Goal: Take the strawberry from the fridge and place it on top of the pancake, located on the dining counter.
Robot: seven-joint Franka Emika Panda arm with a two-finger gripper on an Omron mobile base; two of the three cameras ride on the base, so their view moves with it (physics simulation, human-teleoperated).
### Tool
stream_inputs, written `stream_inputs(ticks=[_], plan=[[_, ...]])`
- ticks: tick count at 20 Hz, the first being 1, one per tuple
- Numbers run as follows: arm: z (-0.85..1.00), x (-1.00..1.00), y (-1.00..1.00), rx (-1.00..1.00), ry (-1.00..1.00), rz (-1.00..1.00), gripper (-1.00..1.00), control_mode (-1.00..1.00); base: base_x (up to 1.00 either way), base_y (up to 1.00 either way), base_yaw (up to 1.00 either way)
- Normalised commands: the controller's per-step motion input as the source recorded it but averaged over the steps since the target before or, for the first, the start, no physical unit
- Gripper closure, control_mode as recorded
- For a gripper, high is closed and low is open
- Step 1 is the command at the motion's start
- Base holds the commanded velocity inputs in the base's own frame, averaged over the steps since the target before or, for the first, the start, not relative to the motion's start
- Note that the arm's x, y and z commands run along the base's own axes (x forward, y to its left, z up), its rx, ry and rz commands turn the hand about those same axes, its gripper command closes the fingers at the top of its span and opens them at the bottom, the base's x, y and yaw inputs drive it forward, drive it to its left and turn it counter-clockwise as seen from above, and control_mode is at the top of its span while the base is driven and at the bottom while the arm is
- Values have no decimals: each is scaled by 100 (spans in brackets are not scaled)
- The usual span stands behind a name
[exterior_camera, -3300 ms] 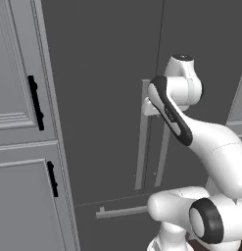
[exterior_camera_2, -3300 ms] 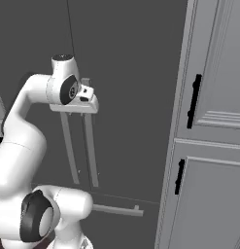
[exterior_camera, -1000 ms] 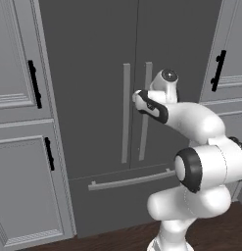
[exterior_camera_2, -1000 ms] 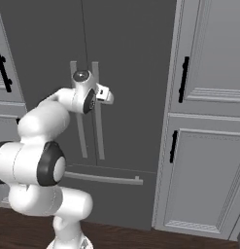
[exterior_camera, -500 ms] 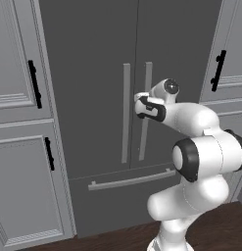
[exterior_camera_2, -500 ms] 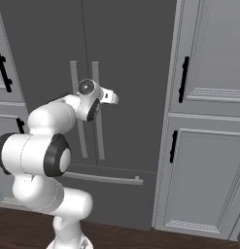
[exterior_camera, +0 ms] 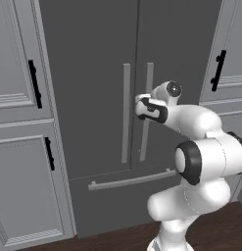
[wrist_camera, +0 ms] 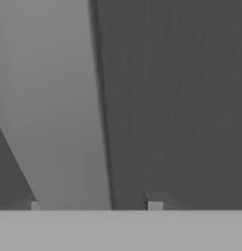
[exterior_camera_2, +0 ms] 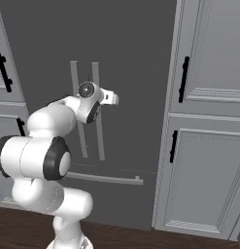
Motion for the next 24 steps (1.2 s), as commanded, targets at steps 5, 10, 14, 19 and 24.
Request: stream_inputs(ticks=[5,10,14,19,24], plan=[[11,-95,-72,6,0,-6,100,-100,0,0,0],[2,-96,-97,0,15,-14,100,-100,0,0,0],[0,-96,-100,0,29,-15,100,-100,0,0,0],[0,-100,-100,6,17,-15,100,-100,0,0,0],[0,-100,-100,16,-1,-14,100,-100,0,0,0]])
